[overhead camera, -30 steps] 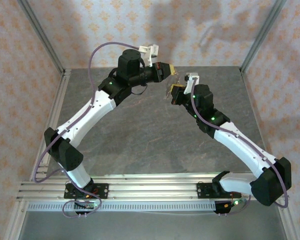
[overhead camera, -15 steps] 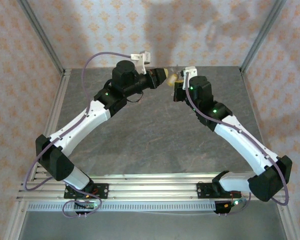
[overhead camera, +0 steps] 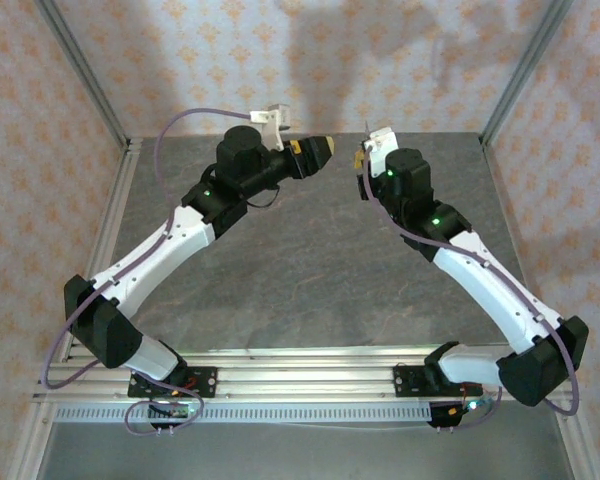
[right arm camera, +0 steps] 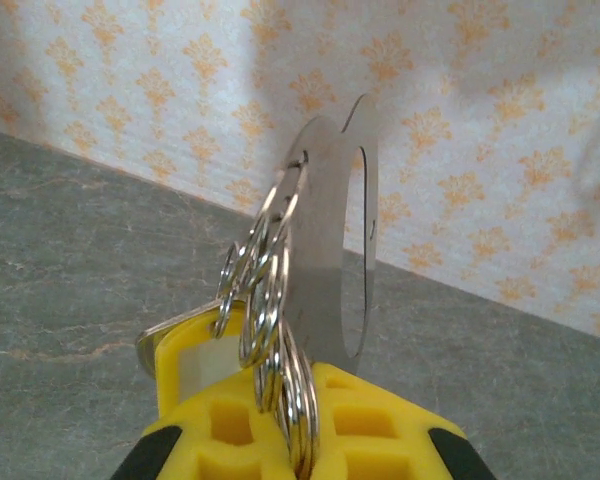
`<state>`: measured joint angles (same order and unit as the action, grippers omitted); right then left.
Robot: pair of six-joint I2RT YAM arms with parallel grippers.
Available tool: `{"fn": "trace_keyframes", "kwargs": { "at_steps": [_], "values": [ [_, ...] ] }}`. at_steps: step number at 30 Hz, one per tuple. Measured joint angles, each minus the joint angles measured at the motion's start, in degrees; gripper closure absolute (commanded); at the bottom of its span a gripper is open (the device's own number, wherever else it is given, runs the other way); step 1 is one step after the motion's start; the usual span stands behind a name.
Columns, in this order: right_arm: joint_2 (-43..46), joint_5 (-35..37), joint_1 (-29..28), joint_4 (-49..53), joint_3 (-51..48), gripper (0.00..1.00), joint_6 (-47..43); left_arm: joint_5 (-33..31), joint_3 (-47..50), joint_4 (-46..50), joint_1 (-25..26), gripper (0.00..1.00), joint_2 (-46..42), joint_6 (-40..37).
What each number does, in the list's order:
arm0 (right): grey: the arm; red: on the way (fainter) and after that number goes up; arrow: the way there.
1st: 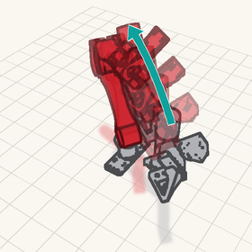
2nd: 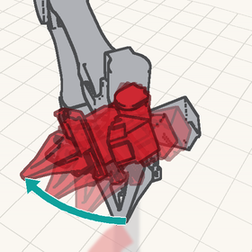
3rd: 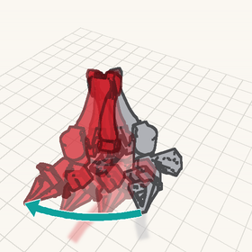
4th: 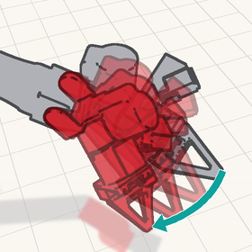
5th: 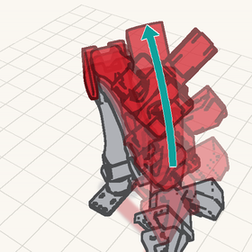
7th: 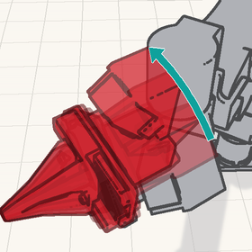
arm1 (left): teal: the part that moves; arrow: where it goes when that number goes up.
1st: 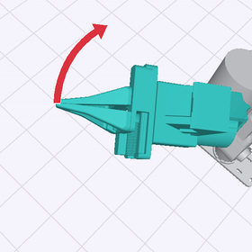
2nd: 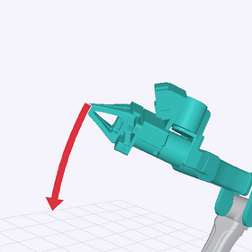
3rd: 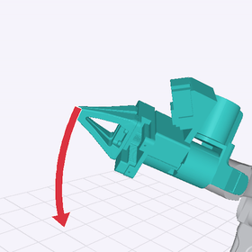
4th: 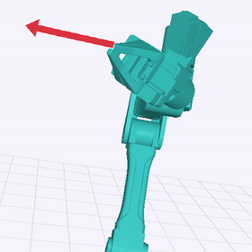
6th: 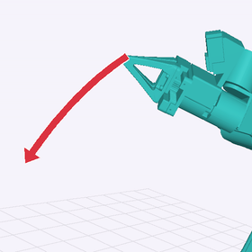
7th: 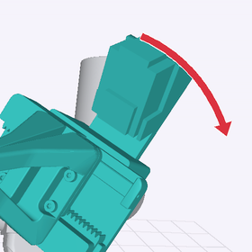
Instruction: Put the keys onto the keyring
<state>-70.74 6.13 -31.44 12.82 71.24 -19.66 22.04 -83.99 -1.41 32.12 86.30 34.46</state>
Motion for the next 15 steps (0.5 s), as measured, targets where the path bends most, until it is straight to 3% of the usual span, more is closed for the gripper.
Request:
{"fn": "trace_keyframes", "kwargs": {
  "at_steps": [9, 15],
  "values": [
    [1.7, -6.3, 0.0, -1.5, 1.0, 1.00, -4.2, 5.7, -1.6, -1.6, -6.5, 0.30, 3.8, 0.9],
    [4.4, -14.3, 3.4, -3.4, -0.3, 1.00, -3.2, 12.7, -3.4, -2.6, -7.6, 0.30, 5.8, 0.9]
  ]
}}
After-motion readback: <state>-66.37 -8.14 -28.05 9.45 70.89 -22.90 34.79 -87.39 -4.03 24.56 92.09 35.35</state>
